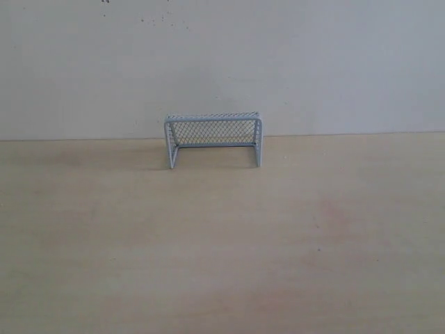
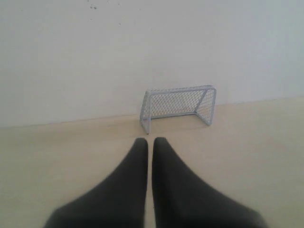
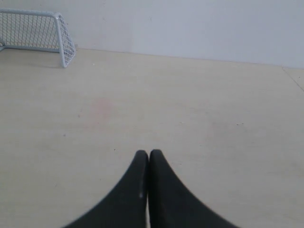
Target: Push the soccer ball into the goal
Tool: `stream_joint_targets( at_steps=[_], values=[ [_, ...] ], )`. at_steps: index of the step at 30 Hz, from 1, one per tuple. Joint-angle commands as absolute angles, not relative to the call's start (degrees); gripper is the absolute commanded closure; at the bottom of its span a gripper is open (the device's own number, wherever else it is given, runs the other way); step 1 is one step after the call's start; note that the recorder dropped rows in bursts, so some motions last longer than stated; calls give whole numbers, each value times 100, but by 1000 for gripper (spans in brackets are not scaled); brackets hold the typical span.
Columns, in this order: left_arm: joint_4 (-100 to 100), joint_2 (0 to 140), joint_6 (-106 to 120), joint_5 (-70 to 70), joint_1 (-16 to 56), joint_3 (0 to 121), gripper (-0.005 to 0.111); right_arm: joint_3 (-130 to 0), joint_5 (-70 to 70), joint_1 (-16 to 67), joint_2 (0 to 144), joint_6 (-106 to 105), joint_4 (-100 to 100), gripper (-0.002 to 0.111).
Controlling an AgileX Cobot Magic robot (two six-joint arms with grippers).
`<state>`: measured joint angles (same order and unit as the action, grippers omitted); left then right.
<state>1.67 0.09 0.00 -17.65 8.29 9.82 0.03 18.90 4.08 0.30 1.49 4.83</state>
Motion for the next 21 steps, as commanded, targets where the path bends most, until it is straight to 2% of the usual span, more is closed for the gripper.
stream_joint_targets(
  at_steps=[1, 12, 21],
  values=[
    [0, 0, -441, -1431, 686, 611, 102, 0, 1848, 386, 0, 126, 481, 109],
    [-106, 0, -1202, -740, 571, 0, 102, 0, 1848, 386, 0, 126, 481, 109],
    [-173, 0, -709, -1842, 571, 0, 102, 0, 1848, 386, 0, 126, 481, 109]
  ],
)
